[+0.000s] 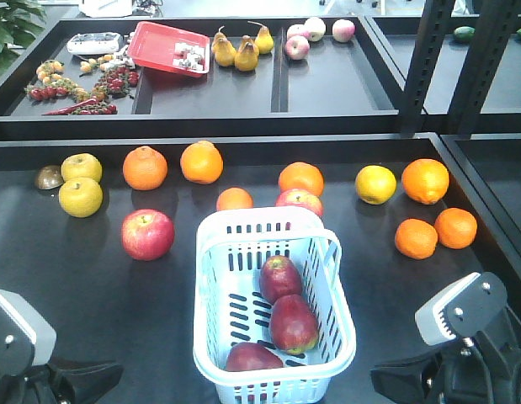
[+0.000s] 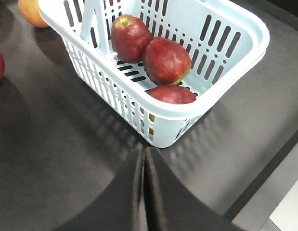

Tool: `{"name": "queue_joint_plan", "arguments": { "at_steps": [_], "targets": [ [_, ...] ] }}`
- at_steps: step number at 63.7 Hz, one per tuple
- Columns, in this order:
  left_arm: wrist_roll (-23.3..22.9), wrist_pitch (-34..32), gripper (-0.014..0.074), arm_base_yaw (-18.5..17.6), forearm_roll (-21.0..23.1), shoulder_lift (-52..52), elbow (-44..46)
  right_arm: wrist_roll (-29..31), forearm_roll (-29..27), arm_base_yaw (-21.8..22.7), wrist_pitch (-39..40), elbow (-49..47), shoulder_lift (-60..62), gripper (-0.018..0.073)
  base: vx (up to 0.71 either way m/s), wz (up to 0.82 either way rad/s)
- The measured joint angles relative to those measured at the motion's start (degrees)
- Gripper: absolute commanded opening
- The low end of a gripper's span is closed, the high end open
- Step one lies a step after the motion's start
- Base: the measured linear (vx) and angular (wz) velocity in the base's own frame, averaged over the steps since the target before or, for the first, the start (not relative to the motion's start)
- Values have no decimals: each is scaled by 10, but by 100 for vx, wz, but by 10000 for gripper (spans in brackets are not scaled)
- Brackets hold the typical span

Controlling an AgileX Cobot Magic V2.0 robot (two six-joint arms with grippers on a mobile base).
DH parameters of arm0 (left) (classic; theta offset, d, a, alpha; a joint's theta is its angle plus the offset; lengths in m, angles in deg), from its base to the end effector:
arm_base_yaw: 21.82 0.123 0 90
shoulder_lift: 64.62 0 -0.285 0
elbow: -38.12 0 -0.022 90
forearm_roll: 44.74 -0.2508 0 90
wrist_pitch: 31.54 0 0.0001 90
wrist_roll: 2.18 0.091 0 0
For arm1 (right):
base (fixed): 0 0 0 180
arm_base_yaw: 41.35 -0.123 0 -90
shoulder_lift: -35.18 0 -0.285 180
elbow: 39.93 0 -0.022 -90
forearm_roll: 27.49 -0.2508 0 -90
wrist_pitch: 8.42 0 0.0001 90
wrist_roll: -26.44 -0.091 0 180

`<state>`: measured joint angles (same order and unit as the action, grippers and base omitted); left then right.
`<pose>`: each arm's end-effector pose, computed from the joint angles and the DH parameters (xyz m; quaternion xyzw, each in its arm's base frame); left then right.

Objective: Pick three apples into basket with both arms

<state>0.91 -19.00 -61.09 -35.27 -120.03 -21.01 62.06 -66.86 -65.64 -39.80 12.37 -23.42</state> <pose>0.1126 -0.0963 0.2188 0.2625 0.8551 -0.1873 0.4060 0.1272 0.0904 0.2354 -0.2582 0.8796 0.2276 0.3284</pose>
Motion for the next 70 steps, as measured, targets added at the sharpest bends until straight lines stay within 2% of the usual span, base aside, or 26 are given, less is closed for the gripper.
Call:
{"name": "queue_joint_plan", "arguments": {
  "at_steps": [13,23,28,34,39,44,53,60,70],
  "targets": [
    [-2,0,-7,0,1,0,0,0,0,0,0,0,0,-7,0,0],
    [-27,-24,-7,0,-12,0,0,0,0,0,0,0,0,-7,0,0],
    [-71,-28,-7,0,-57,2,-1,0,0,0,0,0,0,-7,0,0],
    [-160,-30,-7,0,-116,8,-24,0,0,0,0,0,0,-7,0,0],
    [-217,-35,-7,0,-136,10,-59,0,0,0,0,0,0,-7,0,0],
    [-249,-56,-7,0,-141,11,-104,0,0,0,0,0,0,-7,0,0],
    [-262,-146,-7,0,-143,11,-179,0,0,0,0,0,0,-7,0,0],
    [-259,-204,-7,0,-144,23,-192,0,0,0,0,0,0,-7,0,0],
    [-191,-219,-7,0,-144,85,-192,0,0,0,-1,0,0,-7,0,0]
  ]
}}
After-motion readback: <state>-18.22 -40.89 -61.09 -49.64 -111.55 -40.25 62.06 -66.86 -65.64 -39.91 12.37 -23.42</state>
